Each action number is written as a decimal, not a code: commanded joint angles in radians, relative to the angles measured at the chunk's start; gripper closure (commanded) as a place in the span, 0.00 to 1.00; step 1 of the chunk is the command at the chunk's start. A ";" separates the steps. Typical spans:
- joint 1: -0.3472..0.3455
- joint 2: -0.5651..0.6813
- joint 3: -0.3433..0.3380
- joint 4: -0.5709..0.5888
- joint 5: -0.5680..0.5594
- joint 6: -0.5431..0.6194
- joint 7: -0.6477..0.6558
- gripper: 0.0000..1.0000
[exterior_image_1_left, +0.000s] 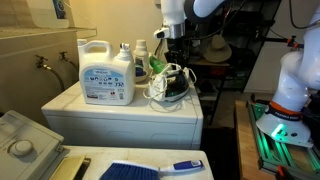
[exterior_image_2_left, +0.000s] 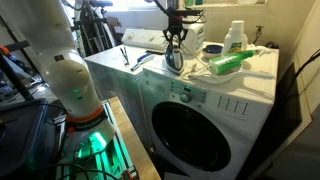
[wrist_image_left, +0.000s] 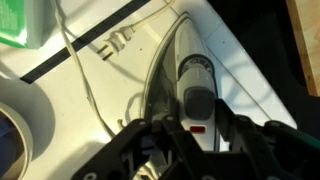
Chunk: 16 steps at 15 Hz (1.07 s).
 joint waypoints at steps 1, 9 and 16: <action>0.010 0.031 0.008 0.020 -0.106 0.023 -0.082 0.84; 0.011 0.019 0.013 0.018 -0.086 0.055 -0.101 0.35; 0.010 -0.062 0.006 0.032 -0.062 -0.016 0.123 0.00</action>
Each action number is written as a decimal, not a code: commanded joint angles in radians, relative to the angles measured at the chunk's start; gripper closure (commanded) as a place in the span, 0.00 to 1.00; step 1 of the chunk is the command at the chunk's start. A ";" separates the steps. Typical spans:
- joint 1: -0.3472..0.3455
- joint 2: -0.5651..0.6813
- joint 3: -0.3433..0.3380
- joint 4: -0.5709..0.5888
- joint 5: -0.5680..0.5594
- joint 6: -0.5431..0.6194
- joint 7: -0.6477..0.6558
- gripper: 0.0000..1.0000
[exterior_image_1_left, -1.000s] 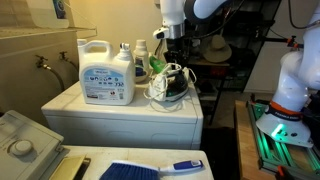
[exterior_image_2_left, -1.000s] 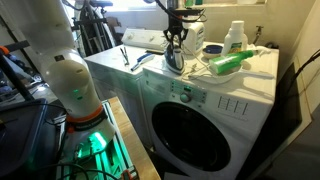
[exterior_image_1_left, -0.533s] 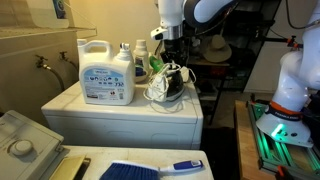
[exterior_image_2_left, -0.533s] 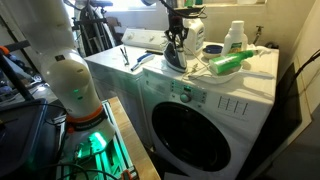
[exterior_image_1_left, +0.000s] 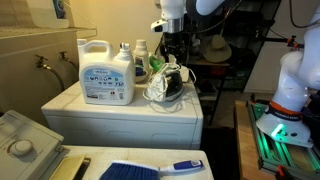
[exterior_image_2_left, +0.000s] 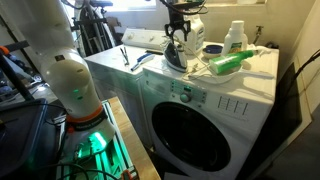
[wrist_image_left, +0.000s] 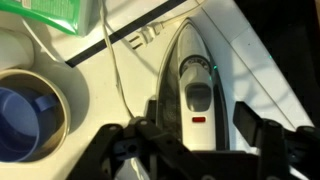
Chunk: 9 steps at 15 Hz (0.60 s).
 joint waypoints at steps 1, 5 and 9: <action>0.001 -0.065 -0.004 0.006 0.027 -0.068 0.173 0.00; 0.001 -0.118 -0.004 0.043 0.048 -0.152 0.365 0.00; 0.006 -0.123 -0.005 0.071 0.040 -0.178 0.435 0.00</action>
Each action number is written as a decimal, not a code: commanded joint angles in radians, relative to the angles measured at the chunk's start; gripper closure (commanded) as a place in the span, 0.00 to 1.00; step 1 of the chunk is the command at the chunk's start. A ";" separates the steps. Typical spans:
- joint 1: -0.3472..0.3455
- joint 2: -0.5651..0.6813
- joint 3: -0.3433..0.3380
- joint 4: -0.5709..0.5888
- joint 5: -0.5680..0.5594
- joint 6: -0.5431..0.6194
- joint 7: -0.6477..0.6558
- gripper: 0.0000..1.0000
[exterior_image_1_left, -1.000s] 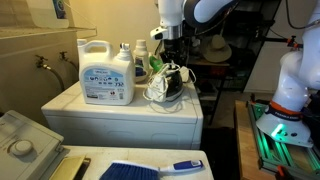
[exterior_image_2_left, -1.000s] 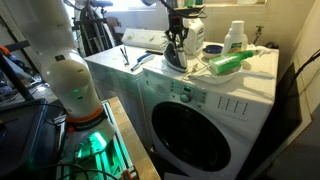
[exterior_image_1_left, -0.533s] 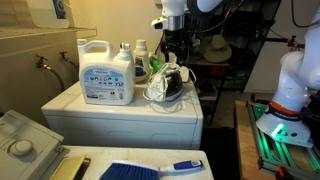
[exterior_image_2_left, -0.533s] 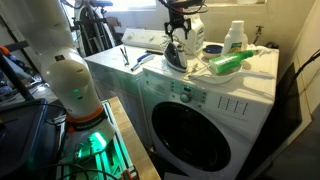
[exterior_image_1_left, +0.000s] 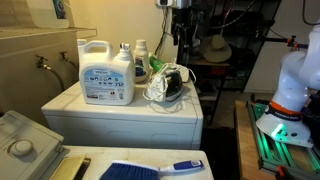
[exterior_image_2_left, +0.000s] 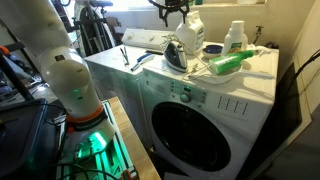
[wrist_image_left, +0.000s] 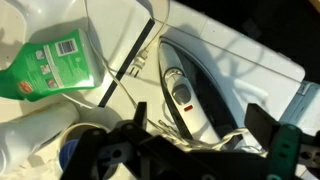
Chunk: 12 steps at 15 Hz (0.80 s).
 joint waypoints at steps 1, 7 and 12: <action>0.007 -0.005 -0.005 0.007 -0.001 -0.006 0.010 0.00; -0.012 0.012 -0.014 -0.025 -0.064 0.142 0.220 0.00; -0.028 0.034 -0.016 -0.034 -0.073 0.223 0.487 0.00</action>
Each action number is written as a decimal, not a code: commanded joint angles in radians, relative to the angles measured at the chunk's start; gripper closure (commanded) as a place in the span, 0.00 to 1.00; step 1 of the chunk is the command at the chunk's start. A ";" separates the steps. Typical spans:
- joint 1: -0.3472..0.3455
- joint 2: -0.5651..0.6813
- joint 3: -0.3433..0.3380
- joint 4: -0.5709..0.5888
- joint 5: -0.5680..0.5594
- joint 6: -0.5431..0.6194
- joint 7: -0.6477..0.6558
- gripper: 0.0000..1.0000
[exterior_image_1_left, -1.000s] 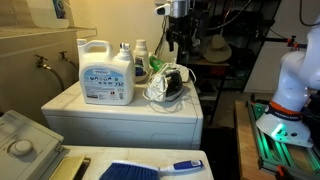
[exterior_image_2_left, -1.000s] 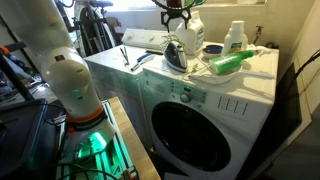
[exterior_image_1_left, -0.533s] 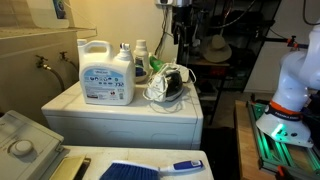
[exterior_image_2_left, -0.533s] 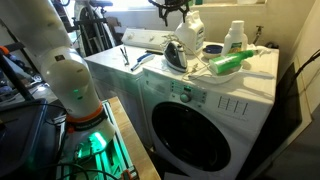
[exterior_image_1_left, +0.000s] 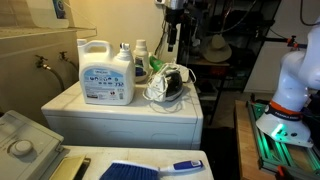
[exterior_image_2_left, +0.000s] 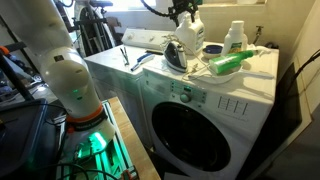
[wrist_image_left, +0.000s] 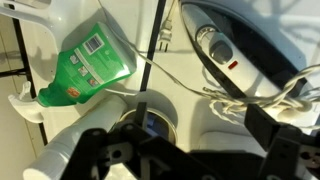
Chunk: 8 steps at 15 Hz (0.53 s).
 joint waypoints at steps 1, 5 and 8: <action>-0.010 0.006 -0.001 -0.016 -0.005 -0.015 0.194 0.00; -0.010 0.017 -0.004 -0.019 0.030 -0.040 0.316 0.00; -0.012 0.017 -0.009 -0.033 0.066 -0.049 0.335 0.00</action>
